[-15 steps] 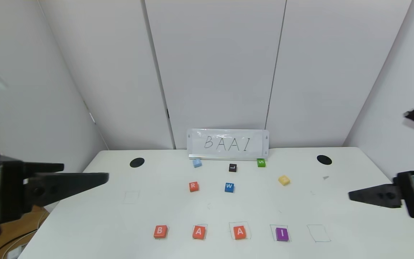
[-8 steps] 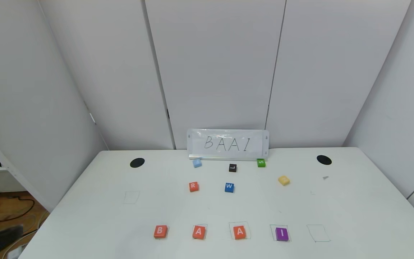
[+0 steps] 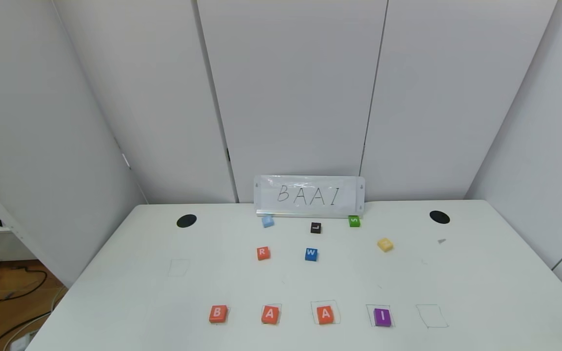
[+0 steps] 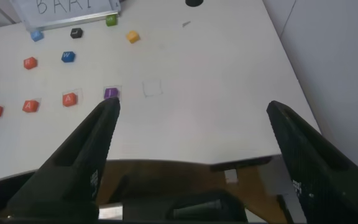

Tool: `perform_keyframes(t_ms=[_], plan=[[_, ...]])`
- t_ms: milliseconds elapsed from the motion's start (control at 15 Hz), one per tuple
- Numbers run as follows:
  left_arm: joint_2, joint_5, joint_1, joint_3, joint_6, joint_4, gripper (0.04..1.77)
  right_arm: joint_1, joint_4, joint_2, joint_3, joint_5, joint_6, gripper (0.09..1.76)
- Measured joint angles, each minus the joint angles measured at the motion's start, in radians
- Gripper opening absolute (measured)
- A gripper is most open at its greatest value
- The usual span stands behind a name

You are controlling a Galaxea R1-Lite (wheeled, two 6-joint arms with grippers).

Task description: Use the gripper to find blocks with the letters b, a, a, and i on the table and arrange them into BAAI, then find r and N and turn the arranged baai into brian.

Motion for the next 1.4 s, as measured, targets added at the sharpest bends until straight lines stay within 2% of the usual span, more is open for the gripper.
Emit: perform_keyframes(t_ms=[133,400,600,733,933,1067,1267,1400], plan=[[-0.091,-0.011,0.024,0.027,0.007,0.03,1.72,-0.013,0.026,-0.102,0.028,-0.001,-0.013,1.7],[-0.255,-0.019,0.031,0.103,0.019,0.043,1.72,-0.039,0.028,-0.281,0.121,0.009,-0.095,1.71],[-0.335,0.007,0.028,0.187,0.021,0.037,1.72,-0.044,0.027,-0.363,0.189,-0.003,-0.11,1.71],[-0.356,0.018,0.028,0.228,0.023,-0.014,1.72,-0.045,-0.038,-0.384,0.236,-0.006,-0.114,1.71],[-0.366,0.025,0.028,0.332,0.023,-0.222,1.72,-0.046,-0.32,-0.393,0.383,-0.008,-0.115,1.71],[-0.366,0.044,0.028,0.433,0.022,-0.399,1.72,-0.046,-0.564,-0.394,0.529,-0.007,-0.132,1.71],[-0.367,0.051,0.028,0.584,0.022,-0.599,1.72,-0.045,-0.897,-0.394,0.759,0.005,-0.19,1.71],[-0.367,0.051,0.028,0.672,0.034,-0.68,1.72,-0.045,-1.0,-0.394,0.882,0.036,-0.218,1.71]])
